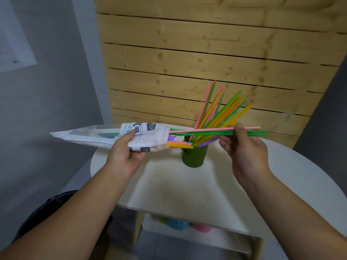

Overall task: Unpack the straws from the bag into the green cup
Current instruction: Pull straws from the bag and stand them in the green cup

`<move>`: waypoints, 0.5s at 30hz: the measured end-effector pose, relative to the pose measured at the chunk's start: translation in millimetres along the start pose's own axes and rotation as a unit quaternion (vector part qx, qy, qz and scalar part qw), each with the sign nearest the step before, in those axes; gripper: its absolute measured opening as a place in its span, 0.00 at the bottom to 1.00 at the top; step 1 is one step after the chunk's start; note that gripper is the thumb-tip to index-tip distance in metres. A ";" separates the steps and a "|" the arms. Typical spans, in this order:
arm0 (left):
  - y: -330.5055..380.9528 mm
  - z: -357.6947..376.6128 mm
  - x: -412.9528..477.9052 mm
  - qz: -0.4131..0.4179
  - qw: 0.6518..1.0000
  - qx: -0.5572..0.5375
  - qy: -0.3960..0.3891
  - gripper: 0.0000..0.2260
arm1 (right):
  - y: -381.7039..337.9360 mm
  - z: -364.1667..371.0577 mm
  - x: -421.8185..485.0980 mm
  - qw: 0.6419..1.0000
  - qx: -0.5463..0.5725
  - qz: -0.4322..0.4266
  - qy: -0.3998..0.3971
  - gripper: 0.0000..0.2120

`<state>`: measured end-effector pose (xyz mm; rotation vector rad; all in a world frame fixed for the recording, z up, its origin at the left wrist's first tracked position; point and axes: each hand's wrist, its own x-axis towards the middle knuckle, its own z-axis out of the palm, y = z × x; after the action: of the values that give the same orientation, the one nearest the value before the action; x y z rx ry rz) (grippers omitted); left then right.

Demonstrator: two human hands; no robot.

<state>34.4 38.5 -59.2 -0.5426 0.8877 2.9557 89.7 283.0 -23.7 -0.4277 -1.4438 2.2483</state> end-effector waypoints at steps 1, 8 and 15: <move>0.9 -1.6 1.0 -0.001 1.000 0.003 0.005 0.14 | -1.7 -3.0 1.2 1.000 -0.009 -0.017 0.006 0.12; 1.6 -5.3 5.1 -0.001 1.000 0.003 0.026 0.16 | -8.5 -20.7 13.7 0.987 -0.104 -0.114 0.049 0.14; -0.5 -6.1 6.3 -0.005 1.000 0.002 0.023 0.16 | -21.1 -26.2 18.0 0.963 -0.178 -0.193 0.067 0.14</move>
<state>30.5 35.1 -66.2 -0.6142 0.8903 2.9439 90.7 320.2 -15.7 -0.3600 -1.6946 1.6317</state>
